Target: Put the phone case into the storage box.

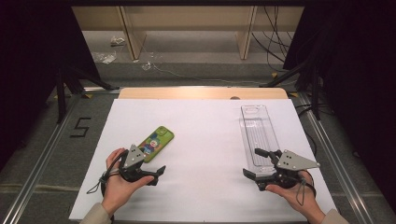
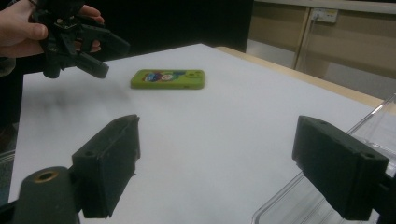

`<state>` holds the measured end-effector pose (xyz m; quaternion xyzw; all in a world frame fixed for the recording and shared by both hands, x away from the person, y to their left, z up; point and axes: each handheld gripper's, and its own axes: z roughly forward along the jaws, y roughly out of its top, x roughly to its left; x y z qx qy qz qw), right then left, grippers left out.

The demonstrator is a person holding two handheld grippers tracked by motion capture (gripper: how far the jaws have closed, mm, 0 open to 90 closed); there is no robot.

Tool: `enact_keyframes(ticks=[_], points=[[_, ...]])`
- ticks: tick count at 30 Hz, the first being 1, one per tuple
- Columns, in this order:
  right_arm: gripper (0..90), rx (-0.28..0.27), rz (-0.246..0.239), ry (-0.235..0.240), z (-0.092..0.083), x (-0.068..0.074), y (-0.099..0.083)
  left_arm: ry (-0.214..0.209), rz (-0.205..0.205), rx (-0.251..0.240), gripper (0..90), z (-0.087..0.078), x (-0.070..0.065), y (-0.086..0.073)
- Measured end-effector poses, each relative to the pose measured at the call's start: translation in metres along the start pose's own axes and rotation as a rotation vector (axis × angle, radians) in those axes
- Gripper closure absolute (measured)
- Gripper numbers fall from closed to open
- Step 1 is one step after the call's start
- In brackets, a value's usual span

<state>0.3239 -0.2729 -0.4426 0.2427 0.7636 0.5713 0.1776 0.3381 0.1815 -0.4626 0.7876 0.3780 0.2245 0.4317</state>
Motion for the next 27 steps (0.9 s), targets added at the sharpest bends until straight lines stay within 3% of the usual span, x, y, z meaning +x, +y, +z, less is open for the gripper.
enact_keyframes(ticks=[14,21,27], points=[[16.2,0.002,-0.002,0.011,0.001,0.001,0.0,0.008,-0.007,0.038,0.0,0.003,0.003,-0.001],[16.2,0.003,-0.002,0.014,0.002,0.001,0.0,0.022,-0.019,0.049,0.0,0.004,0.008,0.0],[16.2,0.001,-0.003,0.012,0.002,0.001,0.0,0.032,-0.021,0.094,0.0,0.014,0.019,0.005]])
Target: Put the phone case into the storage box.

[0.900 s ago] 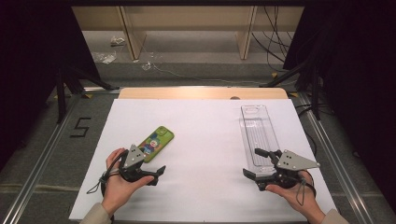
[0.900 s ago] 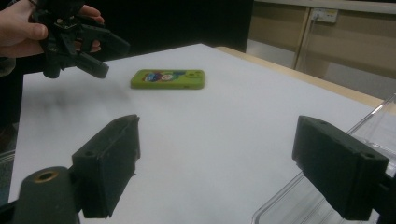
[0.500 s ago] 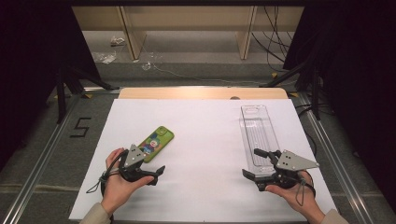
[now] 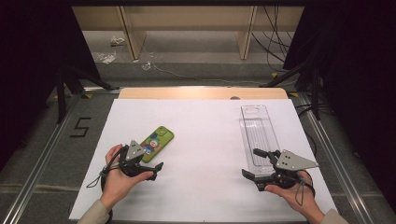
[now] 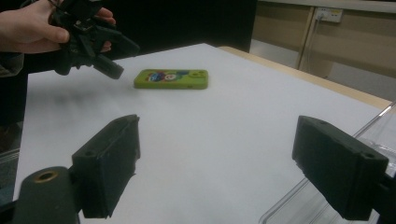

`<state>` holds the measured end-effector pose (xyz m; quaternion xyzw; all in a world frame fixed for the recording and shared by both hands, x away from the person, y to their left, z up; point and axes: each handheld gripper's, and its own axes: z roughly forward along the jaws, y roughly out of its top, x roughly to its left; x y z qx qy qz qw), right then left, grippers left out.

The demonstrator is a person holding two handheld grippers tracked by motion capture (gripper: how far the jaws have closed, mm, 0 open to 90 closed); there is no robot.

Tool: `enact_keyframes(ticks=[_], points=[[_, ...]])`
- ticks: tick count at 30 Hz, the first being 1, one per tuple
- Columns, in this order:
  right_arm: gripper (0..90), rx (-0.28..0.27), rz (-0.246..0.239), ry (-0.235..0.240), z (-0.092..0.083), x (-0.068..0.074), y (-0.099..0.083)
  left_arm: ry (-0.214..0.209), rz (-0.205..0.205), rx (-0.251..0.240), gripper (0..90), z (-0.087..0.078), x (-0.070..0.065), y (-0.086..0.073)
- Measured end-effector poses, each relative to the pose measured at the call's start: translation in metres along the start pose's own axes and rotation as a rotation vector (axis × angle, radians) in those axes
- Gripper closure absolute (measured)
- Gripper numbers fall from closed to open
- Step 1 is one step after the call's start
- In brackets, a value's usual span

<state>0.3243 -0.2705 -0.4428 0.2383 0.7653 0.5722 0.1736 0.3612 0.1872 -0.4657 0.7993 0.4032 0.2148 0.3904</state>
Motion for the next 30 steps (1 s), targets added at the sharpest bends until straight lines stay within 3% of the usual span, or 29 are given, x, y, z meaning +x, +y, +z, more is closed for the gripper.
enact_keyframes(ticks=[6,12,18,20,25,28,30], points=[[16.2,0.005,0.001,0.0,0.0,-0.001,0.0,0.006,0.018,0.048,0.0,0.011,0.013,0.005],[16.2,0.001,0.004,-0.002,0.0,-0.001,0.0,-0.014,0.034,0.093,0.0,0.021,0.026,0.013],[16.2,-0.001,0.004,0.0,0.0,-0.001,0.0,-0.012,0.019,0.09,1.2,0.023,0.038,0.014],[16.2,-0.001,0.004,0.001,0.0,-0.001,0.0,-0.001,-0.002,0.08,7.6,0.022,0.043,0.013],[16.4,0.0,0.003,0.002,0.001,-0.001,0.0,0.07,-0.059,0.051,38.5,0.018,0.059,0.012],[16.5,0.0,0.002,0.003,0.001,-0.001,0.0,0.135,-0.072,0.071,56.7,0.019,0.067,0.012],[16.5,-0.001,0.003,0.002,0.001,-0.001,0.0,0.151,-0.08,0.092,71.0,0.021,0.071,0.01]])
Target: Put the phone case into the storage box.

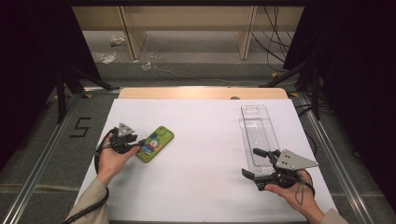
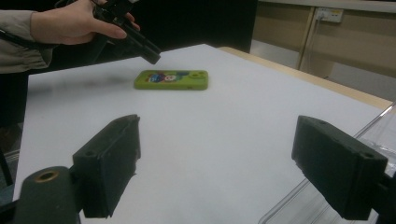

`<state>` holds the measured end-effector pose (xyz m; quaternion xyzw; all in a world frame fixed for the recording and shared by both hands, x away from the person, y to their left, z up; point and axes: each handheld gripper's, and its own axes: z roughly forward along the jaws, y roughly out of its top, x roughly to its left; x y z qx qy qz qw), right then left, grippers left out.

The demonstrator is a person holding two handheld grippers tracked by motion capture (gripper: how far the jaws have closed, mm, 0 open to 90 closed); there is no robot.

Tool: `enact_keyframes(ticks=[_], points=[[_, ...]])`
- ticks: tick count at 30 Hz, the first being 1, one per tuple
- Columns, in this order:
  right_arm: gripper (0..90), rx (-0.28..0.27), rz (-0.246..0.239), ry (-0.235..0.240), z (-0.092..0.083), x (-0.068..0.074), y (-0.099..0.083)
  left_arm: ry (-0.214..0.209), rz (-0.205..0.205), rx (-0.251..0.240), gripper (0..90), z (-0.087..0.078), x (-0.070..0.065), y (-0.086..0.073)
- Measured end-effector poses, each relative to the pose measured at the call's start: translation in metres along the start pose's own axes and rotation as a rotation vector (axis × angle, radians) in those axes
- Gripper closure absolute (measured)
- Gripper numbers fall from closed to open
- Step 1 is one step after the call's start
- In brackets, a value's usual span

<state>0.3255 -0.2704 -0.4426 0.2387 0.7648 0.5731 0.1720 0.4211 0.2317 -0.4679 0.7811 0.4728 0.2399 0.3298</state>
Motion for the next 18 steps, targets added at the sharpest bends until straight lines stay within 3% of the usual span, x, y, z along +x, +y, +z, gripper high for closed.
enact_keyframes(ticks=[2,5,12,18], points=[[16.6,0.0,0.001,0.0,0.0,0.0,0.0,0.023,0.006,0.032,81.2,0.003,0.002,-0.001],[16.7,-0.001,0.001,0.0,0.0,0.0,0.0,0.042,0.007,0.069,89.0,0.008,0.004,-0.003],[16.7,0.001,0.002,0.001,0.0,0.0,0.0,0.035,-0.003,0.112,89.7,0.018,0.008,-0.009],[16.8,0.003,0.001,0.0,0.0,0.0,0.0,0.02,-0.007,0.117,89.7,0.02,0.008,-0.011]])
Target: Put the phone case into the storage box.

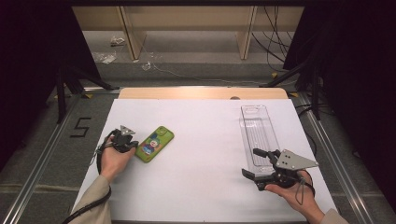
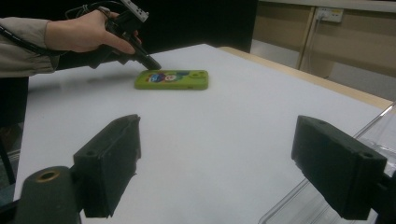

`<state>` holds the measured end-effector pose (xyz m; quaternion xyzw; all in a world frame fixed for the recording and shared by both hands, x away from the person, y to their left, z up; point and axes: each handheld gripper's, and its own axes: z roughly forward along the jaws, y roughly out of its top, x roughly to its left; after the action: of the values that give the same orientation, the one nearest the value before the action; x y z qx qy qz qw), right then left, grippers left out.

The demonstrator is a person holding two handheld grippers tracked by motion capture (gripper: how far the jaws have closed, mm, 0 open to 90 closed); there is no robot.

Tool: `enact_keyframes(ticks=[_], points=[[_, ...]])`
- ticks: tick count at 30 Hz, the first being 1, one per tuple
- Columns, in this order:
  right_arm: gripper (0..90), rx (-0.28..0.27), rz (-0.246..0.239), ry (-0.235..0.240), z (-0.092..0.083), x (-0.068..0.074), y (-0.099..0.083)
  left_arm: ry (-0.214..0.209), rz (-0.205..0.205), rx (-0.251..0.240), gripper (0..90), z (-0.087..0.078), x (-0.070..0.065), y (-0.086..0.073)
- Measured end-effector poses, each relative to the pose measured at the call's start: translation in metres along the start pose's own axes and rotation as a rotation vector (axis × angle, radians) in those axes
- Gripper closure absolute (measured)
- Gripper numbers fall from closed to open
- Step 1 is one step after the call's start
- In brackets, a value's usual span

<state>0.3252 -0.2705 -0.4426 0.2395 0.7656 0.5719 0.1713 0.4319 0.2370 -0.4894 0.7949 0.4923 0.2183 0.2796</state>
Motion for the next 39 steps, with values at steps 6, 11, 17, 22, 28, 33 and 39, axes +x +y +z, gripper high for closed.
enact_keyframes(ticks=[6,11,17,22,28,33,39], points=[[16.8,0.003,0.001,0.0,0.0,0.0,0.0,-0.014,0.009,0.001,89.7,-0.001,-0.001,-0.001],[16.8,0.003,-0.002,0.0,0.0,0.0,0.0,-0.037,0.023,0.008,89.7,-0.003,-0.004,-0.002],[16.8,0.002,0.001,0.0,0.0,0.0,0.0,-0.062,0.034,0.013,89.7,-0.007,-0.01,-0.004],[16.8,0.002,-0.001,0.001,0.0,0.0,0.0,-0.069,0.044,0.02,89.8,-0.008,-0.015,-0.004],[16.8,0.002,-0.001,0.002,0.0,0.0,0.0,-0.076,0.052,0.024,89.7,-0.009,-0.018,-0.005],[16.8,0.002,0.0,0.002,0.0,0.0,0.0,-0.079,0.051,0.026,89.7,-0.01,-0.02,-0.005],[16.8,-0.002,-0.001,0.002,0.0,0.0,0.0,-0.059,0.041,0.02,85.3,-0.011,-0.019,-0.004]])
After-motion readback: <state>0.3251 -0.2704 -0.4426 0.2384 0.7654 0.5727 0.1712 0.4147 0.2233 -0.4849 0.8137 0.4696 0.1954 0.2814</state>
